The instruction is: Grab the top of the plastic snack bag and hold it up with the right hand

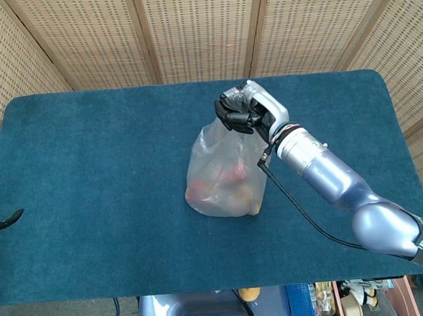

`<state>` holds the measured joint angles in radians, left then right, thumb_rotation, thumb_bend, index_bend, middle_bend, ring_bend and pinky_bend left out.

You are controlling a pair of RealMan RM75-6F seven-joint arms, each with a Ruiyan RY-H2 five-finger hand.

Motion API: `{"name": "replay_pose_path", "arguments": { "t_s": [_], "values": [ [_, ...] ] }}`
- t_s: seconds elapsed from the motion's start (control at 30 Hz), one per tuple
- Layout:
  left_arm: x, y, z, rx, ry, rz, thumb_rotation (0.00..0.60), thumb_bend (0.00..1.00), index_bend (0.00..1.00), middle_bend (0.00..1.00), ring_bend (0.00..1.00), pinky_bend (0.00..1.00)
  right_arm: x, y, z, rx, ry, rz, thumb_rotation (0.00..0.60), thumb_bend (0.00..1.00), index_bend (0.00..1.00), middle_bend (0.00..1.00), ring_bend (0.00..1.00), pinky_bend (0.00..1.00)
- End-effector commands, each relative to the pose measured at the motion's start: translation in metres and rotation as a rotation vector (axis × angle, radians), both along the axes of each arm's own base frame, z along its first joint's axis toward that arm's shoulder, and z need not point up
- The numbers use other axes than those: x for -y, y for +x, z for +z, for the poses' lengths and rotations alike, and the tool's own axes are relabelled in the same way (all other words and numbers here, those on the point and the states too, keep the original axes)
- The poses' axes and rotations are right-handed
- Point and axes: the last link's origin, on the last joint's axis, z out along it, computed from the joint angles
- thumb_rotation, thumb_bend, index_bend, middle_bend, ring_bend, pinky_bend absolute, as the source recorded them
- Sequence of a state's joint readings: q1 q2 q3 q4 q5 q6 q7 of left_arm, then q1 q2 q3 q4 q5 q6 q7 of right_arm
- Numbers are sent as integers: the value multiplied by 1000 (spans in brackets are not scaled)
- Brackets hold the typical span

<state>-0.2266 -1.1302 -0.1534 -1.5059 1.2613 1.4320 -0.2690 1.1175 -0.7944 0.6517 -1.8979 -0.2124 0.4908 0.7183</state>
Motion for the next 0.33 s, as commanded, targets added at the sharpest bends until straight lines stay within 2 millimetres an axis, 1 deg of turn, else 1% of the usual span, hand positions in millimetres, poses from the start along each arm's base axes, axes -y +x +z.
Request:
{"name": "replay_pose_path", "arguments": {
  "t_s": [0.03,0.13,0.17,0.27,0.33],
  "values": [
    [0,-2,2,-4,-18,31,600,152,0,0,0,0,-2,23,25,9,-27,17,600,1000,967,920,773,1000],
    [0,-4,4,-16,-28,60,600,153,0,0,0,0,-4,37,44,13,-55,27,600,1000,966,920,773,1000],
    [0,-5,4,-19,-30,64,600,154,0,0,0,0,-4,39,46,12,-58,27,600,1000,966,920,773,1000],
    [2,-6,6,-41,-43,100,600,154,0,0,0,0,-6,53,67,23,-93,39,600,1000,966,920,773,1000],
    [3,-7,7,-49,-50,118,600,152,0,0,0,0,-8,58,75,19,-105,43,600,1000,965,920,773,1000]
  ]
}}
